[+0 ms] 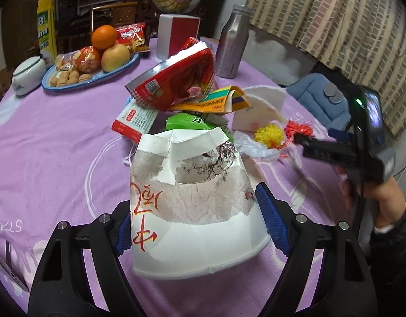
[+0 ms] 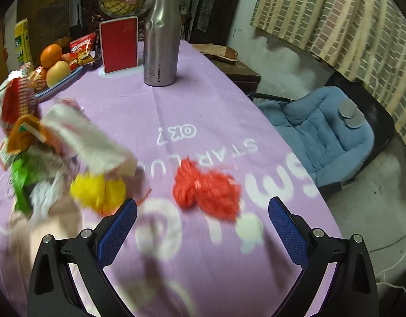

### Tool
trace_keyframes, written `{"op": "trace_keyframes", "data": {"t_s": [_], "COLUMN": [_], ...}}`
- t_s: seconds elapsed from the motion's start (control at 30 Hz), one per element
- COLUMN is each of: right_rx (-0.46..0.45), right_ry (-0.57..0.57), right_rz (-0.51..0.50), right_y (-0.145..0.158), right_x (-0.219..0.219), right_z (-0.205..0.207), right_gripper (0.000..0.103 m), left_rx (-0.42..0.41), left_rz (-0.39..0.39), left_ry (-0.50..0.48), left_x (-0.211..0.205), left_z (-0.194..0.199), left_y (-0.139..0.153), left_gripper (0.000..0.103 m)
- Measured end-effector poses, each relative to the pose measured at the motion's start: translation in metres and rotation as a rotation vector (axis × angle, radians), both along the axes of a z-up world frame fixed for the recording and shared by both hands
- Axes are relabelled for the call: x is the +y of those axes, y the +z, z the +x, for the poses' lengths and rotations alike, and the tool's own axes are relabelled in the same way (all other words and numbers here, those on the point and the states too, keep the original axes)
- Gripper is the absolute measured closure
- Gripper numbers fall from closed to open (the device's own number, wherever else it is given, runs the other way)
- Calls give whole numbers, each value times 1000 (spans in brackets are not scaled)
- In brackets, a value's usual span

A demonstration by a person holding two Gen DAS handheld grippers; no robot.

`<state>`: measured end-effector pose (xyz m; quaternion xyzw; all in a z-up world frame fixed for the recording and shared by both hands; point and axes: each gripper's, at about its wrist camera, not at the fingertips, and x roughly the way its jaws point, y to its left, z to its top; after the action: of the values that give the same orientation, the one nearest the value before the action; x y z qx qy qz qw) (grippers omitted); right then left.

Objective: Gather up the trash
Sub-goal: 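Lift the paper cup with the left tool while the right tool grasps the red yarn, then carry both items to the red wastebasket and open both tools over it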

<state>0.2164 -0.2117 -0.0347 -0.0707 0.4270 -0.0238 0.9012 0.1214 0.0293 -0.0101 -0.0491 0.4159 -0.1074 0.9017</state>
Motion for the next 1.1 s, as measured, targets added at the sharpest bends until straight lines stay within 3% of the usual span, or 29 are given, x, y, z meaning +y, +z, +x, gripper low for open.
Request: {"op": "trace_keyframes", "data": {"t_s": [0.07,0.23,0.3,0.4,0.53,0.73,0.83,1.1], "right_rx": [21,88,113,115,56,-90,-164,-208], "right_ry": [-20,-57,-76,-102,-110,-125,-113,-168], "right_rz": [-2,27,42,92,151,283,330,297], "right_y": [-5,-19,-25,-26,-11,29,42,29], "right_x": [2,5,4,-2,-11,-41,-57,-110], "right_z": [13,34,39,36,14,-48,-104,-231], "right_gripper": [9,31,48,55,56,55,55,54], "left_rx": [-18,-49,-55,-48,-42,-68,-82,-91], "left_rz": [30,88,101,113,112,112,117,102], "left_ry": [11,13,15,19,23,11,-6,-168], "left_x": [-2,-10,-12,-12,-11,-15,-20,-62], "left_z": [-2,-6,-6,-5,-4,-9,-13,-36], "left_y": [0,0,-1,-4,-6,-2,-1,6], "left_gripper": [24,24,24,24,24,24,24,24]}}
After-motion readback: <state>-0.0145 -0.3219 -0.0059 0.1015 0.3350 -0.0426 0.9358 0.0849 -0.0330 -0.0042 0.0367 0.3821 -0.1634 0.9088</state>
